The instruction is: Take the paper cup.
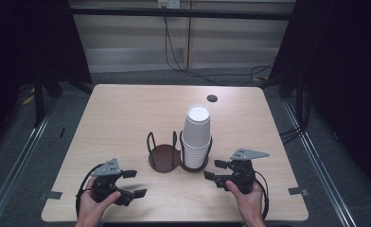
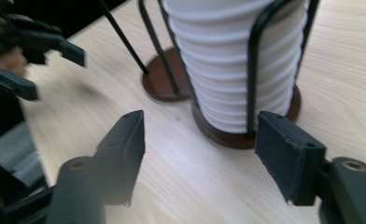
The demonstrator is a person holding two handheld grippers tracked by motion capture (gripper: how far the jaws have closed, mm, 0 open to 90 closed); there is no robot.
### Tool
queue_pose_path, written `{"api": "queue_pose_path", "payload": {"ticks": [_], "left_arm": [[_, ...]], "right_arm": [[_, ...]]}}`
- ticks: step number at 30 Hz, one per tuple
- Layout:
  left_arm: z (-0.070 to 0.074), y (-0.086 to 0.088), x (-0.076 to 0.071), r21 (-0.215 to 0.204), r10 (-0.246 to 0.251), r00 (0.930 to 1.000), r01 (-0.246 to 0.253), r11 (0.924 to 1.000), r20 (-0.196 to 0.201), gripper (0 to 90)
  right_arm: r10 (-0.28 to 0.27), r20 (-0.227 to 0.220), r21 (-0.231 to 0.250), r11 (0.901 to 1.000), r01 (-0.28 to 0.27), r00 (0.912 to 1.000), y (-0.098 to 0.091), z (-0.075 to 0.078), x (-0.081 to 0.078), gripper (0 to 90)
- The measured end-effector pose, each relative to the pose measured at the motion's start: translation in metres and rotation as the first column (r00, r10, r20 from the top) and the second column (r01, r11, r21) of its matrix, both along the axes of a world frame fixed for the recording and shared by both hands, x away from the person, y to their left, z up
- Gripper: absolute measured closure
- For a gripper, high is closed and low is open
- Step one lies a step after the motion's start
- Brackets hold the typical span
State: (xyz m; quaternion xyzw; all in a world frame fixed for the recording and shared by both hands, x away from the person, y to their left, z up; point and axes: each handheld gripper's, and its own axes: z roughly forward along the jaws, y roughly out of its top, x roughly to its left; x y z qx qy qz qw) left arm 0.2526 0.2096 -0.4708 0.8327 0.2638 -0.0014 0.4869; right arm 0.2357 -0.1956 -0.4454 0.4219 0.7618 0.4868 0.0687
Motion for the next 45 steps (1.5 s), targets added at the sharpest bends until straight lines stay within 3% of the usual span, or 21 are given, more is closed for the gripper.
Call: {"api": "queue_pose_path", "payload": {"ticks": [2, 5, 8, 12, 22, 26, 36, 45], "left_arm": [[0.001, 0.000, -0.001, -0.005, 0.001, 1.0000, -0.001, 1.0000, 0.006, 16.7], [0.000, -0.001, -0.001, -0.007, -0.003, 1.0000, 0.003, 1.0000, -0.002, 16.7], [0.001, -0.001, 0.001, -0.007, -0.003, 1.0000, 0.003, 1.0000, -0.002, 16.7], [0.000, -0.002, 0.002, 0.019, 0.010, 0.9997, -0.010, 0.9998, 0.020, 16.7], [0.000, -0.005, 0.004, 0.058, -0.008, 0.9993, 0.006, 0.9983, 0.035, 16.7], [0.001, -0.005, 0.005, 0.055, -0.007, 0.9993, 0.005, 0.9985, 0.036, 16.7], [0.001, -0.006, 0.003, 0.056, -0.017, 0.9993, 0.015, 0.9983, 0.034, 16.7], [0.001, -0.007, 0.003, 0.069, -0.022, 0.9991, 0.019, 0.9974, 0.036, 16.7]], "right_arm": [[-0.005, -0.011, 0.022, 0.9998, 0.005, 0.9999, -0.001, 0.006, -0.001, 25.2], [0.003, -0.016, 0.045, 0.9990, -0.002, 0.9999, -0.001, 0.009, -0.001, 24.1], [0.010, -0.005, 0.014, 0.9999, -0.010, 0.9999, 0.000, 0.014, 0.002, 22.9], [0.022, -0.005, 0.011, 0.9997, -0.022, 0.9998, 0.000, 0.018, 0.003, 22.3], [0.047, 0.028, -0.011, 0.9988, -0.047, 0.9985, -0.005, 0.038, 0.006, 22.1], [0.066, 0.035, -0.013, 0.9977, -0.066, 0.9972, -0.006, 0.047, 0.011, 22.0], [0.100, 0.015, 0.006, 0.9949, -0.101, 0.9948, -0.003, 0.062, 0.025, 17.3], [0.125, 0.010, -0.019, 0.9920, -0.125, 0.9921, -0.001, 0.080, 0.038, 14.5]]}}
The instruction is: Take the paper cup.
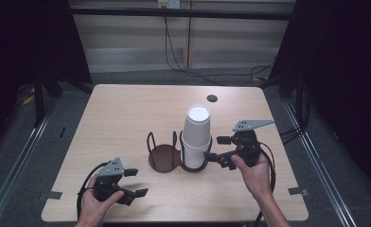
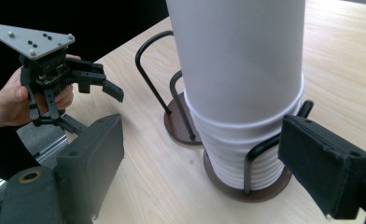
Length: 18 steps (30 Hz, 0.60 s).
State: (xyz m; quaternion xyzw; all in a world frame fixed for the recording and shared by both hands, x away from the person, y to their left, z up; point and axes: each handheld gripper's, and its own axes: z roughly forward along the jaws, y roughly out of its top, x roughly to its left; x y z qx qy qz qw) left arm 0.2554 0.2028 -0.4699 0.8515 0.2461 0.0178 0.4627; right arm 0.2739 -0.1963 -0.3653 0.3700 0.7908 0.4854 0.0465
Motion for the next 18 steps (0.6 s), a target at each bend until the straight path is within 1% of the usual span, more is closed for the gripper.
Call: {"api": "queue_pose_path", "payload": {"ticks": [2, 3, 5, 6, 7, 8, 10, 18], "left_arm": [[-0.001, -0.001, 0.000, 0.003, 0.000, 1.0000, 0.000, 1.0000, 0.000, 16.7], [-0.001, -0.001, 0.001, 0.010, -0.003, 1.0000, 0.003, 0.9999, -0.001, 16.7], [-0.002, -0.002, 0.001, 0.011, -0.009, 0.9999, 0.009, 0.9999, -0.013, 16.7], [-0.003, -0.003, 0.001, 0.010, -0.009, 0.9998, 0.010, 0.9999, -0.017, 16.7], [-0.003, -0.003, 0.001, 0.012, -0.011, 0.9998, 0.011, 0.9999, -0.016, 16.7], [-0.003, -0.003, 0.001, 0.012, -0.013, 0.9998, 0.013, 0.9998, -0.016, 16.7], [-0.003, -0.003, 0.000, 0.010, -0.014, 0.9998, 0.014, 0.9999, -0.016, 16.7], [-0.003, -0.003, 0.001, 0.009, -0.013, 0.9998, 0.013, 0.9999, -0.016, 16.7]], "right_arm": [[0.006, 0.004, 0.007, 1.0000, -0.006, 1.0000, 0.001, 0.003, 0.002, 14.5], [0.016, -0.004, -0.016, 0.9997, -0.016, 0.9999, 0.003, 0.006, 0.005, 14.5], [0.016, -0.001, -0.015, 0.9998, -0.016, 0.9999, 0.003, 0.008, 0.006, 14.5], [0.014, -0.001, -0.006, 0.9999, -0.014, 0.9999, 0.003, 0.010, 0.007, 14.5], [0.022, -0.008, -0.003, 0.9998, -0.022, 0.9997, 0.003, 0.014, 0.010, 14.7], [0.022, -0.008, -0.003, 0.9998, -0.022, 0.9997, 0.003, 0.014, 0.010, 14.7], [0.019, 0.003, -0.008, 0.9998, -0.019, 0.9998, 0.004, 0.019, 0.013, 14.6], [0.021, 0.009, -0.017, 0.9996, -0.021, 0.9997, 0.011, 0.032, 0.028, 14.7]]}}
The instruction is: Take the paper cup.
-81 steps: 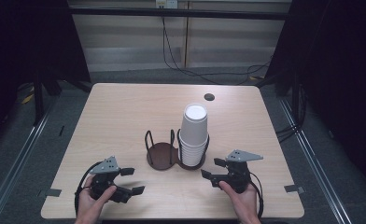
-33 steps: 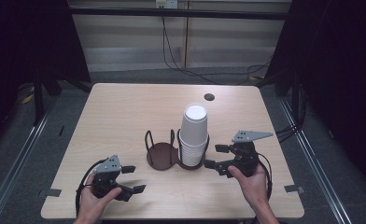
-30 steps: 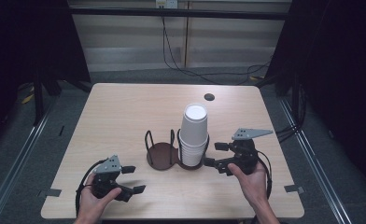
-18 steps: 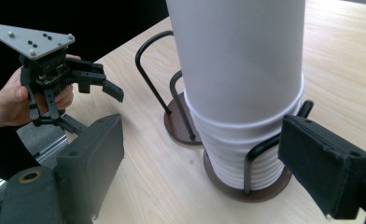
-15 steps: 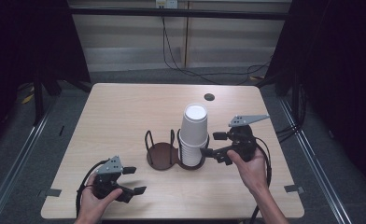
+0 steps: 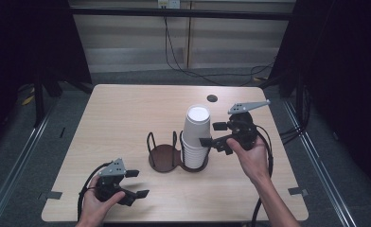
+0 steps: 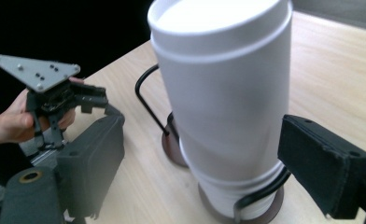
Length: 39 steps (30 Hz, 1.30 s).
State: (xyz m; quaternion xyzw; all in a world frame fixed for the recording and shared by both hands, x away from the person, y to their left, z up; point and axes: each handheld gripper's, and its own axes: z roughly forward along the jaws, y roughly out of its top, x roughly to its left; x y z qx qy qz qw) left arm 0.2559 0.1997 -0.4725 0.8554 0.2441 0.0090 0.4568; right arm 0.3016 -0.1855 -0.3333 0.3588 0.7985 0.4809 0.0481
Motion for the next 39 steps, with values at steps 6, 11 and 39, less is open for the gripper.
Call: {"api": "queue_pose_path", "payload": {"ticks": [6, 11, 39], "left_arm": [[0.000, 0.000, 0.000, 0.007, 0.004, 1.0000, -0.004, 1.0000, 0.001, 16.7], [-0.001, -0.001, 0.001, 0.011, 0.003, 1.0000, -0.003, 0.9999, 0.001, 16.7], [0.000, 0.000, 0.000, 0.007, -0.002, 1.0000, 0.002, 1.0000, -0.004, 16.7]], "right_arm": [[0.021, -0.026, -0.001, 0.9998, -0.021, 0.9994, 0.002, 0.004, 0.014, 14.6], [0.007, -0.027, 0.010, 0.9999, -0.007, 0.9996, 0.001, 0.006, 0.026, 14.6], [0.027, -0.013, -0.150, 0.9883, -0.029, 0.9995, 0.038, 0.018, 0.046, 17.7]]}}
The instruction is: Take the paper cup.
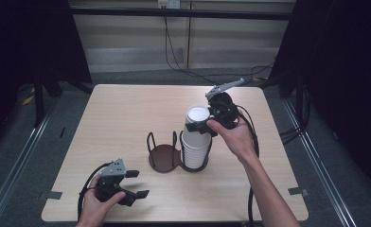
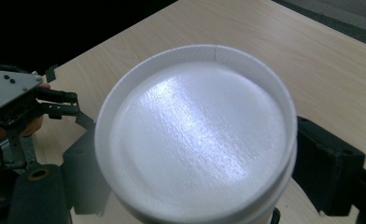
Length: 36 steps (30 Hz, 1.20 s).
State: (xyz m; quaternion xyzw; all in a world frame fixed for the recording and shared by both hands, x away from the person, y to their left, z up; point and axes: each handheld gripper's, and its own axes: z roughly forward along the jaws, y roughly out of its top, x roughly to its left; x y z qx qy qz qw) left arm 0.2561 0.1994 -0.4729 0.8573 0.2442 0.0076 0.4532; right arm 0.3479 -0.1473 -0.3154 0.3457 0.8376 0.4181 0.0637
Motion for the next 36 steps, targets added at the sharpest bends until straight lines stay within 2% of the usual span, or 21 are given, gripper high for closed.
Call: {"api": "queue_pose_path", "payload": {"ticks": [5, 8, 15, 20, 22, 24, 36], "left_arm": [[0.000, 0.001, 0.000, -0.006, 0.007, 1.0000, -0.007, 1.0000, -0.003, 16.4], [0.000, 0.001, 0.000, -0.016, 0.013, 0.9999, -0.013, 0.9998, -0.003, 16.1], [0.000, 0.001, 0.000, -0.020, 0.025, 0.9997, -0.025, 0.9995, -0.001, 16.1], [0.000, 0.002, 0.001, -0.026, 0.039, 0.9992, -0.039, 0.9989, -0.005, 16.1], [0.001, 0.001, 0.001, -0.033, 0.046, 0.9988, -0.046, 0.9984, -0.018, 16.0], [0.001, 0.002, 0.001, -0.033, 0.050, 0.9987, -0.051, 0.9982, -0.010, 16.0], [0.001, -0.001, 0.000, -0.035, 0.030, 0.9995, -0.030, 0.9989, -0.010, 16.0]], "right_arm": [[0.006, 0.010, -0.012, 0.9999, -0.006, 0.9999, 0.001, 0.001, -0.001, 19.2], [0.009, 0.050, -0.042, 0.9991, -0.007, 0.9987, 0.002, 0.004, -0.004, 21.4], [0.004, 0.078, -0.066, 0.9978, 0.001, 0.9970, 0.005, 0.008, -0.007, 22.7], [0.008, 0.088, -0.052, 0.9986, -0.003, 0.9961, 0.003, 0.010, -0.008, 22.8], [0.016, 0.090, -0.051, 0.9986, -0.011, 0.9958, 0.003, 0.011, -0.008, 22.8], [0.013, 0.089, -0.049, 0.9988, -0.009, 0.9959, 0.003, 0.012, -0.009, 22.8], [0.020, 0.114, -0.032, 0.9994, -0.016, 0.9933, 0.001, 0.026, -0.014, 22.9]]}}
